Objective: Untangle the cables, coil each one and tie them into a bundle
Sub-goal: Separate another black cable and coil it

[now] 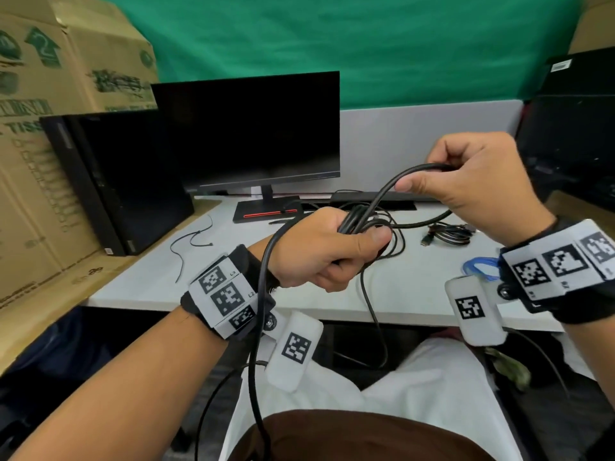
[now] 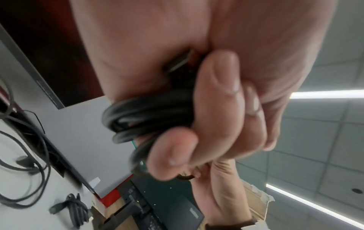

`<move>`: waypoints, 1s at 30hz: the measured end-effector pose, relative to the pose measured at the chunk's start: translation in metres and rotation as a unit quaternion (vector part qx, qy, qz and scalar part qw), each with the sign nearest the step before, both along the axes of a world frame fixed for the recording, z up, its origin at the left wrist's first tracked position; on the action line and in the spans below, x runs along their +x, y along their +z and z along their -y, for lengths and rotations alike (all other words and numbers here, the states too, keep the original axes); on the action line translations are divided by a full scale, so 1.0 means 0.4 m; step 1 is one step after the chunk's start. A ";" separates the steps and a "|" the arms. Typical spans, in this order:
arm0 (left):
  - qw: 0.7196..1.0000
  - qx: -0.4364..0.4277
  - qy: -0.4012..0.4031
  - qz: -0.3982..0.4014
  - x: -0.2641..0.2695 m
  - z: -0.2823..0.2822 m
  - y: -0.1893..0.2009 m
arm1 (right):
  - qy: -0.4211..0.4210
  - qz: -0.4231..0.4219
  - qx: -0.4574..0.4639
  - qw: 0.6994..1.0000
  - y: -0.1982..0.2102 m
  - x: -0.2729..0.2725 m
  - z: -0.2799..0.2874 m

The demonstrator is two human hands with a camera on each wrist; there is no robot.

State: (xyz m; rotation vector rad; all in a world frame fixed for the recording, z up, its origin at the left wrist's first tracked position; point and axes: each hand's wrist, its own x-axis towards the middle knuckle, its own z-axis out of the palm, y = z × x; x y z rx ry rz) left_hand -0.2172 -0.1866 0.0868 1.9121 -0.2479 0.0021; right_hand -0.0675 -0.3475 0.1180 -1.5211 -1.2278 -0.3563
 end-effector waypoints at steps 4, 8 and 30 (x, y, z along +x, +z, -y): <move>1.000 0.006 -0.020 0.019 -0.019 0.007 0.034 | -0.031 0.014 0.008 0.999 -0.018 0.021 -0.014; 0.998 -0.048 -0.021 0.044 -0.032 0.017 0.048 | 0.129 -0.154 -0.097 0.975 -0.055 0.038 -0.024; 0.978 -0.202 0.003 0.053 -0.023 0.049 0.045 | 0.237 -0.528 0.082 0.812 -0.171 0.050 -0.112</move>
